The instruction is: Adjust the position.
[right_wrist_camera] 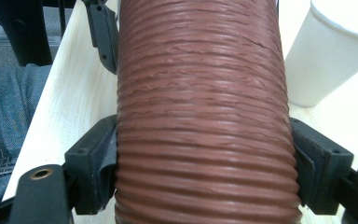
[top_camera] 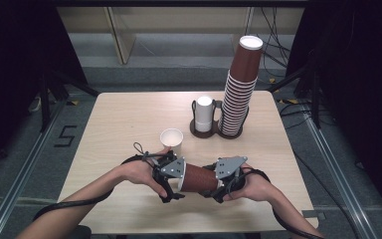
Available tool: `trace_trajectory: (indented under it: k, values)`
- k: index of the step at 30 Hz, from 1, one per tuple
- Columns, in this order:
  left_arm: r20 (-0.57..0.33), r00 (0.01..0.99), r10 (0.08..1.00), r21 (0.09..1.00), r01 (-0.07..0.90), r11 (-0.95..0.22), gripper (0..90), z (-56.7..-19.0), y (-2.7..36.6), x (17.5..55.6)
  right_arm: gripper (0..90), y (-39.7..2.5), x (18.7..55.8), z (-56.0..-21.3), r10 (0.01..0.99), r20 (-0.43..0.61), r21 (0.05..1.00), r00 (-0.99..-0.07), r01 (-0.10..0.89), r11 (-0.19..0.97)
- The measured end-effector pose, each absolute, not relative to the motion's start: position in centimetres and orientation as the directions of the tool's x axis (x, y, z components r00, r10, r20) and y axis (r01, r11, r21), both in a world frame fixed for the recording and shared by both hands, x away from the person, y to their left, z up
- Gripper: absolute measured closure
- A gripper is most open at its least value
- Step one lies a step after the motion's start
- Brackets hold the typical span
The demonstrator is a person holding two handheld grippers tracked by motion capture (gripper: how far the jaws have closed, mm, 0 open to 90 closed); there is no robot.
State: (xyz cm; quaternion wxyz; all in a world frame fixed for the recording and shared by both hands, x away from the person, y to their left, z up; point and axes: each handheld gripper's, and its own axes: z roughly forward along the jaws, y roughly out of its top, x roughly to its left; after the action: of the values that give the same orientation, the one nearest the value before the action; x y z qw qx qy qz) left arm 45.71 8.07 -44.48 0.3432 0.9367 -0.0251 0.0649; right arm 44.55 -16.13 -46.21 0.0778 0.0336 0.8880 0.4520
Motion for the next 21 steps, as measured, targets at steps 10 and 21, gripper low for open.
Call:
trace_trajectory:
  k: [10, 21]
  values:
    - [0.136, 0.991, 0.01, 0.639, -0.081, -0.765, 0.0, -44.55, 8.45, 46.05, 22.1, -16.62, 44.6, -46.07, 0.145, -0.107, 0.822, -0.984, -0.006, 0.569]
    - [0.095, 0.995, 0.03, 0.701, -0.045, -0.712, 0.0, -44.41, 8.28, 45.99, 22.2, -16.59, 44.47, -46.25, 0.148, -0.088, 0.836, -0.985, 0.008, 0.549]
